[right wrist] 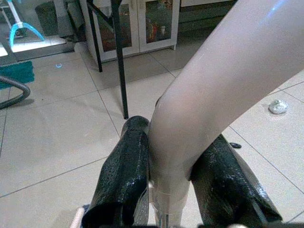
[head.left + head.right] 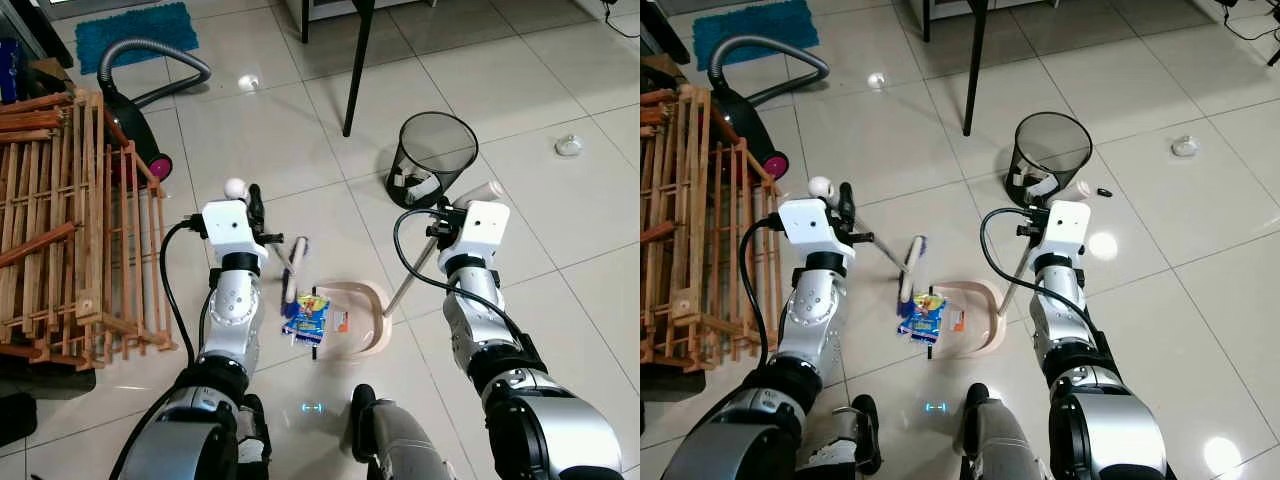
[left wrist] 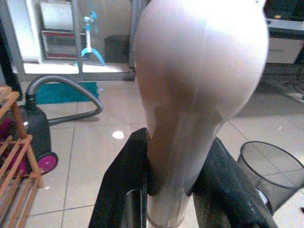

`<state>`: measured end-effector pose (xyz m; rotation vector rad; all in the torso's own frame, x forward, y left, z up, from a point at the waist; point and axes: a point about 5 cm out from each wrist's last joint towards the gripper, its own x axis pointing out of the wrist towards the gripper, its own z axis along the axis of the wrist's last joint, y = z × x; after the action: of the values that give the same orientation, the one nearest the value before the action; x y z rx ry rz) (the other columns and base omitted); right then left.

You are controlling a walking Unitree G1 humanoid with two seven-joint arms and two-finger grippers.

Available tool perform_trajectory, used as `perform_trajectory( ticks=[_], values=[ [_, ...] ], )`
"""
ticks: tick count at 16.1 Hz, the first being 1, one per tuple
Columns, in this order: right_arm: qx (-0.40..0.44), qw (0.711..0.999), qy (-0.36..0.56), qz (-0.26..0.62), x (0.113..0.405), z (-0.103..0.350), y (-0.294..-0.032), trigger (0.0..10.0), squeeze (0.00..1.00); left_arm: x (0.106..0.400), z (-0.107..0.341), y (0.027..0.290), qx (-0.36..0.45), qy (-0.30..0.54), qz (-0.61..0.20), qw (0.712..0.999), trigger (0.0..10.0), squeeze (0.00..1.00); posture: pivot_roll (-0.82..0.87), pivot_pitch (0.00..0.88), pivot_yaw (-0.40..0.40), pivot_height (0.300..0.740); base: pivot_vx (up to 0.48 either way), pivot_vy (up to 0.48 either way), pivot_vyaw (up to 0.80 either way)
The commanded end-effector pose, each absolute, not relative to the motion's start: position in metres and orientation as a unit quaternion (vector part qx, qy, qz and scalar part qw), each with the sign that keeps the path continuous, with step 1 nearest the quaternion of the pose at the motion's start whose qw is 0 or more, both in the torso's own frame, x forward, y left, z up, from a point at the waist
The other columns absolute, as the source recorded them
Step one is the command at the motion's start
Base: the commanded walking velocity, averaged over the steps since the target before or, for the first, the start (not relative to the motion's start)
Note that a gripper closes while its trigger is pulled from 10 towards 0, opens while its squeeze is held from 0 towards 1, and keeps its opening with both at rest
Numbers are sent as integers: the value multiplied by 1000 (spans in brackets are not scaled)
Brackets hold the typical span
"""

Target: Sweep floor

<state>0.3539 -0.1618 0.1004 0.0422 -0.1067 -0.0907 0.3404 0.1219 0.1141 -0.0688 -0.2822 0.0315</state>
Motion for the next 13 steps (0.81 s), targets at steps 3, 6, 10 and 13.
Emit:
perform_trajectory(
  ticks=[3, 6, 10, 13],
  values=[
    [20, 999, -8, -41, 348, 82, -158, 10000, 0, 328, 93, 141, 9, -106, 22, 994, 10000, 0, 50, 294, -11, 740, 0, 0, 0],
    [23, 999, -6, -44, 347, 82, -159, 10000, 0, 322, 92, 170, 43, -99, 47, 993, 10000, 0, 68, 287, -1, 740, 0, 0, 0],
    [23, 999, -6, -45, 347, 81, -160, 10000, 0, 300, 86, 162, 18, -73, 33, 997, 10000, 0, 74, 257, 5, 740, 0, 0, 0],
    [22, 999, -7, -45, 349, 84, -162, 10000, 0, 292, 88, 147, -6, -63, 21, 998, 10000, 0, 78, 245, 2, 740, 0, 0, 0]
  ],
)
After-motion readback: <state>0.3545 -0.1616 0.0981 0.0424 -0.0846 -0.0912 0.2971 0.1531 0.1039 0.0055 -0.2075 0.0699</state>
